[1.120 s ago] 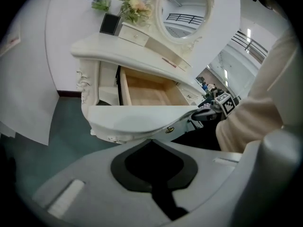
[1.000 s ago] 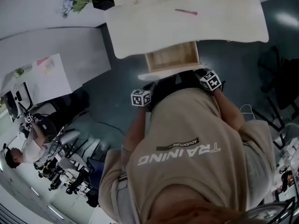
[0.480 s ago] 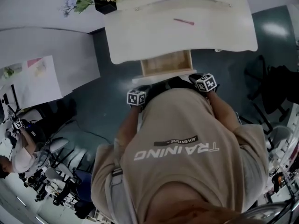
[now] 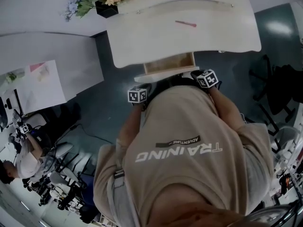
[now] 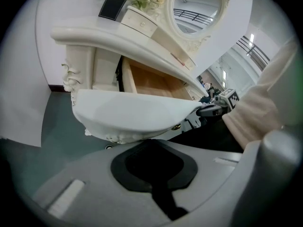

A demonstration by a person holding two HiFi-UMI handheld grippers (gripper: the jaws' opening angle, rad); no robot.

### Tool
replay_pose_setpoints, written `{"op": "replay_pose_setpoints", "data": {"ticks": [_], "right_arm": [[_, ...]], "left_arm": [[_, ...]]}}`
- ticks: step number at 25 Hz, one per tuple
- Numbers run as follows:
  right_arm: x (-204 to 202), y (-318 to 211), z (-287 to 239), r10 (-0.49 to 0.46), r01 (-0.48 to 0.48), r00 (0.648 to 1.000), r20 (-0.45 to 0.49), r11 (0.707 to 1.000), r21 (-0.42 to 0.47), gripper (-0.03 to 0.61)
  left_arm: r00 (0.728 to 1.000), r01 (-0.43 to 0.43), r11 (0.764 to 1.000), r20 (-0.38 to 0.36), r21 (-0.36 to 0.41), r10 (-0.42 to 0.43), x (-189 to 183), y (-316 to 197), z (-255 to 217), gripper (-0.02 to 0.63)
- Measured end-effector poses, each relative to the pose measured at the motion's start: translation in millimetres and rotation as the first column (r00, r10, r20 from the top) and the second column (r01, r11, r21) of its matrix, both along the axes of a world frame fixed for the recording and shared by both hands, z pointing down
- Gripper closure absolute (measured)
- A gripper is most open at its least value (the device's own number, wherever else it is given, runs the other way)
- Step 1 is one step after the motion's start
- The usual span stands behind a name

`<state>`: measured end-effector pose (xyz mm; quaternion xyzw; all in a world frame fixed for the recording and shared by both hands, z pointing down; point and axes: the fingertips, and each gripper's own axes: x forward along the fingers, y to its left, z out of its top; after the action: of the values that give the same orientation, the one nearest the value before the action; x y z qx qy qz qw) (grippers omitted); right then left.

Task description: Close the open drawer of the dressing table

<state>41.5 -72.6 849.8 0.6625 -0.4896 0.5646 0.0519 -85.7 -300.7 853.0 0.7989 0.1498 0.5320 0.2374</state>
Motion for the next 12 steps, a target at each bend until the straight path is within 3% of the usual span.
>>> {"op": "replay_pose_setpoints", "data": {"ticks": [6,12], "right_arm": [[26.6,-8.9,-3.7,0.071,-0.071,0.997,0.012,0.997,0.011,0.575],[58.9,-21.1,-7.3,0.117,-0.116,0.992,-0.039,0.993,0.021,0.574]], "left_arm": [[0.999,0.035,0.999,-0.017,0.027,-0.034,22.0,-20.3,-4.7,0.607],[0.997,0.069,0.997,-0.041,0.019,-0.069,50.7,-34.0,-9.6,0.607]]}}
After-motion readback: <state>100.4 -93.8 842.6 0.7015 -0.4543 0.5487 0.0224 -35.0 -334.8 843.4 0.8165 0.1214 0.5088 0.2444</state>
